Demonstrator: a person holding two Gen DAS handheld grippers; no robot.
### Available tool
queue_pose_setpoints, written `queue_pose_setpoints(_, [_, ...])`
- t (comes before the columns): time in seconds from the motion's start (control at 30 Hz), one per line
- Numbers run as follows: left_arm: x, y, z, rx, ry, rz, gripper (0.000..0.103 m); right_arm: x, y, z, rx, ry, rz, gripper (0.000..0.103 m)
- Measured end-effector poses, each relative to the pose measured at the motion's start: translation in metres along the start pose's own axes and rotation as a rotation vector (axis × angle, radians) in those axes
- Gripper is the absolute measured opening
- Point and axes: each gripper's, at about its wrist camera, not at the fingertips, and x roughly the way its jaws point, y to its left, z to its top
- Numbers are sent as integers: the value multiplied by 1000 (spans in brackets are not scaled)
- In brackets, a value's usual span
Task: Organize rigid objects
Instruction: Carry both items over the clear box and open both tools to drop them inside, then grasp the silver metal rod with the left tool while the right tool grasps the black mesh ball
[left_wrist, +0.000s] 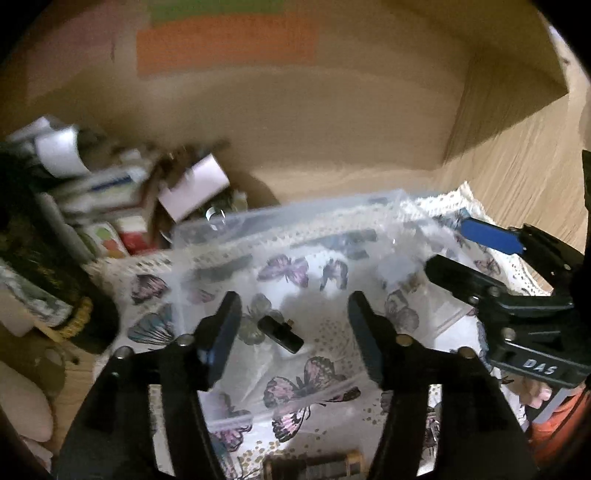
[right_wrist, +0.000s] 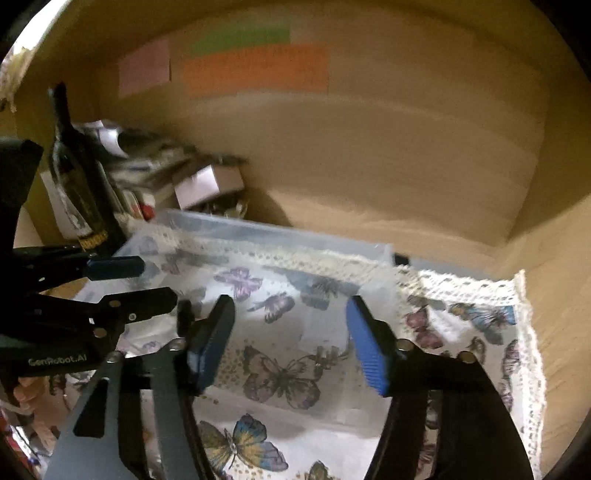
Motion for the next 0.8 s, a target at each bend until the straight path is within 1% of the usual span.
queue_pose_setpoints(0.03, [-9,-1,0,-1,-23,8,73,-7,-1,0,3,-16,-1,71])
queue_pose_setpoints(0.07, [-15,-2,-1,-3,-39,12,77,-15,-1,0,7,-34,-3,73])
queue_pose_setpoints(0.13, [-31,-5,-3,3,-73,18,90,-32,-3,-1,16,-74,-9,81])
queue_pose_setpoints(0.23, [-57,-10,-12,20,-128,49,100,-57,-1,-5,21,-115,-18,84])
queue_pose_setpoints(0.33, [-74,-11,-23,34,-155,70,101,-75,2,-11,16,-139,-31,84])
queue_pose_setpoints(0.47, [-89,-9,-44,34,-147,81,102,-93,5,-25,18,-147,-39,85])
queue_pose_setpoints(0.57, [-94,-6,-62,35,-135,106,102,-100,5,-39,29,-136,-44,86])
queue_pose_setpoints(0.63, [-95,-4,-76,29,-116,111,102,-100,3,-51,42,-116,-36,86])
queue_pose_setpoints(0.8, [-88,1,-111,-8,-31,113,102,-96,-2,-82,86,-58,-26,86])
